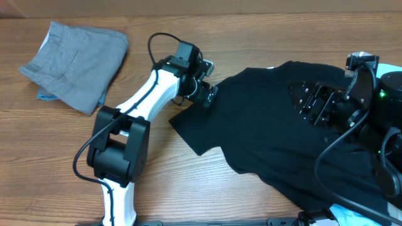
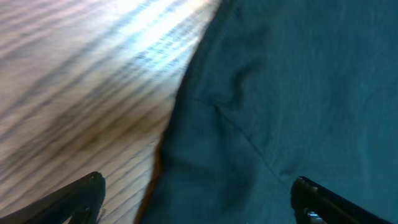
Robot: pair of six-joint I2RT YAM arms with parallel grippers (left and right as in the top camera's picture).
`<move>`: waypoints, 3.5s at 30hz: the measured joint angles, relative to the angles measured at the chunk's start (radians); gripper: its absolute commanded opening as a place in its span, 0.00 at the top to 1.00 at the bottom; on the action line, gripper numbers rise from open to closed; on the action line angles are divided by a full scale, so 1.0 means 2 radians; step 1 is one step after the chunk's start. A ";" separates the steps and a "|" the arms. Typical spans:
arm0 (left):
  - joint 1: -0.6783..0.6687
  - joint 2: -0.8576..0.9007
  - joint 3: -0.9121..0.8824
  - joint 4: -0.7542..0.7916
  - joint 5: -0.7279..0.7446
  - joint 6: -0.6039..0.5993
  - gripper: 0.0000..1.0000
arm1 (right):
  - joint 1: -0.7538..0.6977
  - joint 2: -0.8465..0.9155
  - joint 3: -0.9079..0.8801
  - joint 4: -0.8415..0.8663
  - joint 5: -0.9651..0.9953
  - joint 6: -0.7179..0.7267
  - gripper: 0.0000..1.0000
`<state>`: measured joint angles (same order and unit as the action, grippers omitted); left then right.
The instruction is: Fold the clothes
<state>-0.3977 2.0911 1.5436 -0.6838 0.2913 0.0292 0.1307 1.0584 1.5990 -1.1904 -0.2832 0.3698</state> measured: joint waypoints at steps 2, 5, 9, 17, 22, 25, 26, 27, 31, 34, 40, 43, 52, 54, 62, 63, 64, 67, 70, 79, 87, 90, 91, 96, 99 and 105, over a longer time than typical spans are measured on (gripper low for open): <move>-0.009 0.008 0.000 0.000 -0.006 0.006 0.17 | 0.000 0.000 0.000 0.000 0.000 0.000 0.23; -0.024 0.024 0.000 0.000 -0.016 0.014 0.28 | 0.000 0.000 0.000 0.000 0.002 0.000 0.23; -0.043 0.035 0.004 -0.004 -0.053 0.019 0.57 | 0.000 0.000 0.000 0.000 0.005 0.000 0.23; -0.053 0.037 0.009 -0.038 -0.153 0.008 0.96 | 0.000 0.000 0.000 0.000 0.017 0.000 0.23; -0.038 0.038 0.024 -0.128 -0.211 -0.039 0.96 | 0.000 0.000 0.000 0.000 0.034 0.000 0.23; -0.004 0.038 0.046 -0.190 -0.240 -0.058 0.96 | 0.000 0.000 0.000 -0.002 0.046 0.000 0.23; 0.015 0.038 0.060 -0.214 -0.253 -0.064 0.96 | 0.000 0.001 0.000 -0.002 0.049 0.000 0.23; 0.033 0.038 0.073 -0.231 -0.264 -0.067 0.96 | 0.000 0.001 0.000 -0.003 0.051 0.000 0.23; 0.118 0.036 0.128 -0.288 -0.296 -0.073 0.93 | 0.000 0.002 0.000 -0.003 0.057 0.000 0.23; 0.179 0.025 0.150 -0.314 -0.289 -0.076 0.74 | 0.000 0.002 0.000 -0.003 0.060 0.000 0.23; 0.233 -0.025 0.156 -0.323 -0.220 -0.056 0.36 | 0.000 0.002 0.000 -0.003 0.081 0.000 0.19; 0.222 -0.046 0.158 -0.306 -0.180 -0.040 0.36 | 0.000 0.002 0.000 -0.003 0.089 0.000 0.19; 0.108 -0.042 0.162 -0.162 -0.072 0.041 0.48 | 0.000 0.033 0.000 -0.018 0.099 0.027 0.25; 0.081 -0.027 0.163 -0.127 -0.063 0.056 0.57 | 0.000 0.043 0.000 -0.023 0.101 0.034 0.25; 0.023 0.078 0.164 -0.004 -0.050 0.091 0.39 | 0.000 0.061 0.000 -0.036 0.103 0.042 0.25; 0.022 0.088 0.164 0.006 -0.050 0.092 0.41 | 0.000 0.061 0.000 -0.039 0.103 0.043 0.26; 0.022 0.097 0.164 0.013 -0.050 0.092 0.43 | 0.000 0.061 0.000 -0.042 0.103 0.043 0.26; 0.022 0.120 0.164 0.032 -0.051 0.093 0.67 | 0.000 0.061 0.000 -0.049 0.103 0.045 0.25; 0.023 0.135 0.164 0.045 -0.062 0.096 0.85 | 0.000 0.061 0.000 -0.055 0.103 0.047 0.25; 0.039 0.157 0.175 0.052 -0.169 0.085 0.96 | 0.000 0.063 0.000 -0.066 0.103 0.050 0.24; 0.144 0.173 0.216 0.016 -0.190 0.005 0.96 | 0.000 0.106 -0.017 -0.079 0.103 0.051 0.23; 0.191 0.186 0.259 -0.017 -0.143 -0.008 0.95 | 0.000 0.141 -0.028 -0.080 0.105 0.051 0.23; 0.204 0.190 0.278 -0.027 -0.127 -0.012 0.94 | 0.000 0.152 -0.031 -0.080 0.106 0.053 0.23; 0.222 0.193 0.399 -0.099 -0.072 -0.019 0.89 | -0.006 0.229 -0.047 -0.085 0.111 0.067 0.26; 0.212 0.193 0.484 -0.148 -0.054 -0.019 0.84 | -0.015 0.279 -0.051 -0.086 0.121 0.084 0.31; 0.195 0.192 0.632 -0.258 -0.038 -0.015 0.70 | -0.055 0.374 -0.052 -0.084 0.133 0.106 0.33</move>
<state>-0.0074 2.4748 2.8067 -1.2007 0.2161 -0.0002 0.0200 1.8069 1.4956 -1.3586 -0.0170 0.5819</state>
